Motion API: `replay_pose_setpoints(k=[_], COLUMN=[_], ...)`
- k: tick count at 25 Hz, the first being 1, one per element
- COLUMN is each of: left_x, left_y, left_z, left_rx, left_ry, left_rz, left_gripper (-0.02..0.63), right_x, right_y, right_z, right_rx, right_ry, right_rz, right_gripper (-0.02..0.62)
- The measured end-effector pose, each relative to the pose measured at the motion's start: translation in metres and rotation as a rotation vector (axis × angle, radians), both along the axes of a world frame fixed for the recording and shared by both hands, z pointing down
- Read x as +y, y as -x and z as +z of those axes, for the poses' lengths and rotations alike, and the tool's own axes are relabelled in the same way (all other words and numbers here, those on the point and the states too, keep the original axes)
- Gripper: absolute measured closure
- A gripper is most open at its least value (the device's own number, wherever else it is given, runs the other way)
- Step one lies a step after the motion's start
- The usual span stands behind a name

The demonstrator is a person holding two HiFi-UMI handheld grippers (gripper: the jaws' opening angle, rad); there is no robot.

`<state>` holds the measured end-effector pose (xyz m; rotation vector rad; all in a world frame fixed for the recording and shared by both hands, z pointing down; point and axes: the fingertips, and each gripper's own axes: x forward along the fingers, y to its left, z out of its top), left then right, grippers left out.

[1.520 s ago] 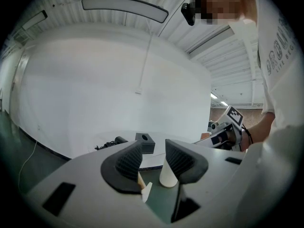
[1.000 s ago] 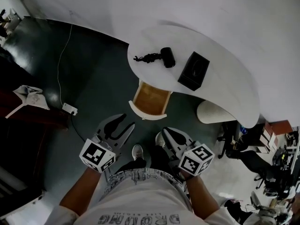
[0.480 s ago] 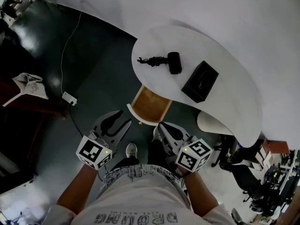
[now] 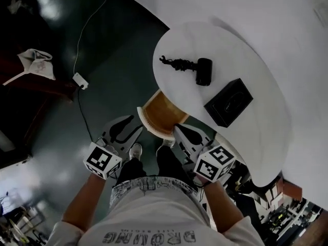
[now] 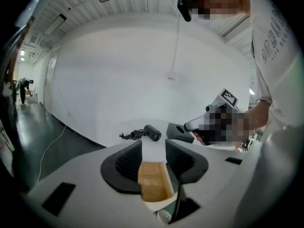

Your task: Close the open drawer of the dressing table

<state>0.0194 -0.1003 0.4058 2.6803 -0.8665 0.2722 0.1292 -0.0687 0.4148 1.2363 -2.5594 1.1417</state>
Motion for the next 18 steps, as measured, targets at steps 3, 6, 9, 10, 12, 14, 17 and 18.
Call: replay_pose_setpoints(k=[3,6,9,10,12,14,17,18], left_x=[0.003,0.007,0.012,0.013,0.014,0.018,0.028,0.032], left_y=[-0.003,-0.002,0.003,0.006,0.012,0.018,0.022,0.022], left_z=[0.024,0.043,0.062,0.069,0.086,0.106,0.138,0.15], left_rx=[-0.02,-0.04,-0.055,-0.062,-0.079,-0.097,-0.118,-0.125], left_ry=[0.033,0.065,0.087,0.097,0.113,0.126,0.152,0.163], left_rz=[-0.06,-0.115,-0.155,-0.163,-0.166,-0.166,-0.17,-0.165], left_gripper=[0.436,0.436,0.437,0.436,0.437,0.436,0.437,0.436], right_x=[-0.008,-0.014,-0.019,-0.02,-0.023,-0.023,-0.018,-0.017], right_y=[-0.006,-0.008,-0.006,-0.004,0.002,0.008,0.014,0.015], right_z=[0.011,0.023,0.034,0.038,0.047,0.056,0.068,0.073], right_rx=[-0.01,-0.009,-0.002,0.002,0.008,0.014,0.034,0.043], right_ry=[0.018,0.04,0.065,0.072,0.083,0.098,0.126,0.131], right_rz=[-0.065,-0.116,-0.158,-0.169,-0.182,-0.195,-0.223,-0.229], right_gripper=[0.586,0.586,0.586,0.586,0.586,0.586,0.586,0.586])
